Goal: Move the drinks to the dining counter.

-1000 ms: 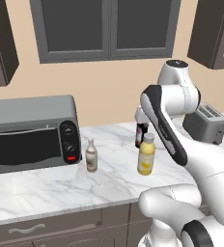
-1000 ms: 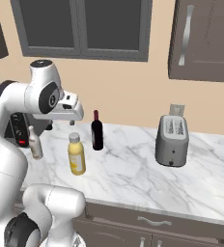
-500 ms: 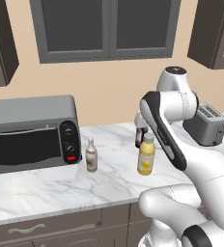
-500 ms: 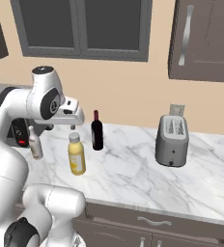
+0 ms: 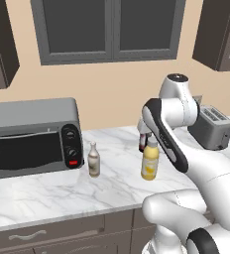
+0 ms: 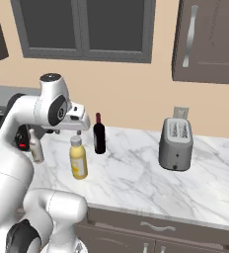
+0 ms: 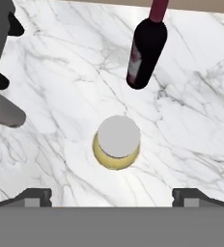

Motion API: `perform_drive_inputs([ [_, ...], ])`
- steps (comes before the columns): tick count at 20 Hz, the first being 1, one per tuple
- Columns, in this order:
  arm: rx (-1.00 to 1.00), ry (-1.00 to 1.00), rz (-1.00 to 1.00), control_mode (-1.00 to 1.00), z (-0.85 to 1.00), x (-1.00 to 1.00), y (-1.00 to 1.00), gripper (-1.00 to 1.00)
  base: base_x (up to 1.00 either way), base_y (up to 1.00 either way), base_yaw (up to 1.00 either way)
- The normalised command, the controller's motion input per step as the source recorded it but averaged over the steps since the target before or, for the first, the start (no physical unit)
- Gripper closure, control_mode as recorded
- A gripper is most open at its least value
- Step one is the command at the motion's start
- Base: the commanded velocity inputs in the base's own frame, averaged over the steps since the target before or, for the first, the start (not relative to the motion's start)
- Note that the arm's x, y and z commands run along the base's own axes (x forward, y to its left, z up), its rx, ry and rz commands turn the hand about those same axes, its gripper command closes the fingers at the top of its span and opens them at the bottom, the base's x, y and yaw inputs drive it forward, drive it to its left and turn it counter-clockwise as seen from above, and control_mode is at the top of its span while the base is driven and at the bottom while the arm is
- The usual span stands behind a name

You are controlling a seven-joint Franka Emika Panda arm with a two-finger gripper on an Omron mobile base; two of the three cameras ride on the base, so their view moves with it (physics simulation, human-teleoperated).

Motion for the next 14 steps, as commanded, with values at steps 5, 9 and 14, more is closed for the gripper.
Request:
perform_drive_inputs([
  [5,0.0,0.02,0.0,-1.0,-0.15,0.25,-0.04,-1.0,0.0,0.0,0.0],
  [9,0.0,0.0,0.0,-1.0,-0.19,0.19,0.0,-1.0,0.0,0.0,0.0],
  [14,0.0,0.02,0.0,-1.0,-0.17,0.2,0.0,-1.0,0.0,0.0,0.0],
])
